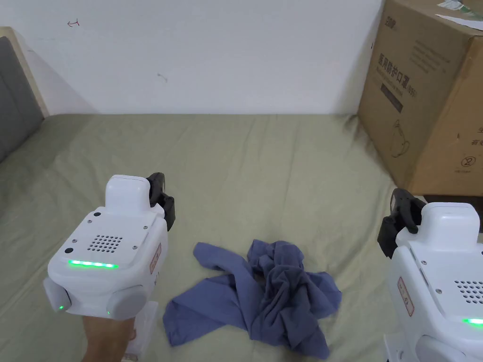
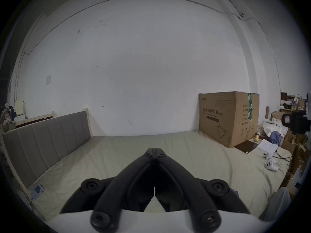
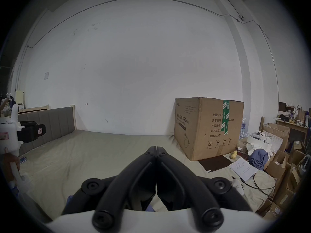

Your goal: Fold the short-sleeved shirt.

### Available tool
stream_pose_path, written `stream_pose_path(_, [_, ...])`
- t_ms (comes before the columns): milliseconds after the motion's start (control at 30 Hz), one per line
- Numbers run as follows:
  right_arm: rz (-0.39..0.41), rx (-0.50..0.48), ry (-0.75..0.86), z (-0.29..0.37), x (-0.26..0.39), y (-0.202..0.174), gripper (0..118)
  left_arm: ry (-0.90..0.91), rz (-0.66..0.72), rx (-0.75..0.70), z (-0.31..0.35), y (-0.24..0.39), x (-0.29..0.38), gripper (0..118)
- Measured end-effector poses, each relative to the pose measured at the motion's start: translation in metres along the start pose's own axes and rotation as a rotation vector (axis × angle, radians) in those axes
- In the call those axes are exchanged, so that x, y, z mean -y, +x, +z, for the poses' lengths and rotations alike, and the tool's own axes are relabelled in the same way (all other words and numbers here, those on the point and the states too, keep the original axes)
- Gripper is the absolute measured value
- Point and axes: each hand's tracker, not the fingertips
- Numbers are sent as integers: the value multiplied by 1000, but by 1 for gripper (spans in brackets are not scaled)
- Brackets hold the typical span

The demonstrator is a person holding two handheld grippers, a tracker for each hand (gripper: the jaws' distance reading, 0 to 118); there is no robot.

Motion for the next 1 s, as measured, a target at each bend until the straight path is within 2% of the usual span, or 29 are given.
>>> stream_pose_path(167, [0,-8,-1,-1,1,-3,0,-75,30,13,-5,-4,6,0])
stream_pose_path(267, [4,-11,-9,-3,4,-4,0,-259,41,20,-19,-8,21,0])
stream_pose_path(333, [4,-13,-15,-4,7,-5,0,-369,98,66,-26,-14,41,0])
stream_pose_path(433, [-1,-15,-27,-6,12,-5,0,-547,172,53,-36,-19,74,0])
stream_pose_path(567, [-6,-16,-50,-10,19,-5,0,-697,241,44,-42,-22,123,0])
stream_pose_path(633, [0,-15,-58,-11,23,-5,0,-757,227,30,-42,-19,142,0])
stream_pose_path(667, [1,-15,-63,-12,25,-4,0,-769,228,26,-44,-18,151,4])
stream_pose_path(700, [0,-14,-68,-12,27,-4,0,-805,231,24,-46,-18,158,12])
stream_pose_path(733, [-1,-13,-75,-13,29,-3,0,-834,259,26,-48,-17,164,27])
stream_pose_path(767, [-1,-12,-81,-14,31,-1,0,-859,290,27,-50,-17,170,50])
stream_pose_path(867, [-4,-3,-99,-17,36,2,0,-911,304,7,-59,-12,186,96])
stream_pose_path(900, [-5,-1,-103,-18,37,4,0,-923,299,3,-61,-10,190,101])
stream_pose_path(1000, [-5,7,-118,-21,42,8,0,-959,288,-21,-67,-4,201,100])
